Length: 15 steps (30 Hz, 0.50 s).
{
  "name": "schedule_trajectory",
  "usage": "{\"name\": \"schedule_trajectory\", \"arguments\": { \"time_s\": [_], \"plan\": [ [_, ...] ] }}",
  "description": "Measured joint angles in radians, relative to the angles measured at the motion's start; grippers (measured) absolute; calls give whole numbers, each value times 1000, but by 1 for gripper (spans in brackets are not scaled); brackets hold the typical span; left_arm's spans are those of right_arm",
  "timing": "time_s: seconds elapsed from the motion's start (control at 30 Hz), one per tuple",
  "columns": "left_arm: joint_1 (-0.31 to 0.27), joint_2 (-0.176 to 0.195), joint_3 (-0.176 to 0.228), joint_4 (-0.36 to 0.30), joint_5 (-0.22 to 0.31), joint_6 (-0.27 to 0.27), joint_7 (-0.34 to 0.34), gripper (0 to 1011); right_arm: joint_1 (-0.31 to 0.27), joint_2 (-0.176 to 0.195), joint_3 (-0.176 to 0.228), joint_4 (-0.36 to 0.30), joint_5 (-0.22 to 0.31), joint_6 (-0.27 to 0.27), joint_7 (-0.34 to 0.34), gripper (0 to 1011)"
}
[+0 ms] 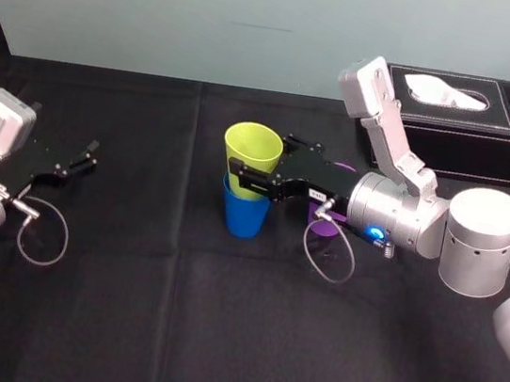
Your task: Stack the three plastic cups sequentially using one hand.
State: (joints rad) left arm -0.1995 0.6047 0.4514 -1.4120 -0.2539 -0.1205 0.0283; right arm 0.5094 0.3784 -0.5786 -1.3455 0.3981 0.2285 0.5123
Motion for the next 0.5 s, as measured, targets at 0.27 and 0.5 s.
{"name": "schedule_trajectory", "arguments": {
  "time_s": [0.27, 0.5],
  "plan": [
    [0, 0, 0, 0, 0, 0, 0, 1011, 0, 1, 0, -3, 0, 2, 0, 862],
    [0, 0, 0, 0, 0, 0, 0, 1011, 0, 2, 0, -4, 1, 4, -1, 1003]
  ]
}}
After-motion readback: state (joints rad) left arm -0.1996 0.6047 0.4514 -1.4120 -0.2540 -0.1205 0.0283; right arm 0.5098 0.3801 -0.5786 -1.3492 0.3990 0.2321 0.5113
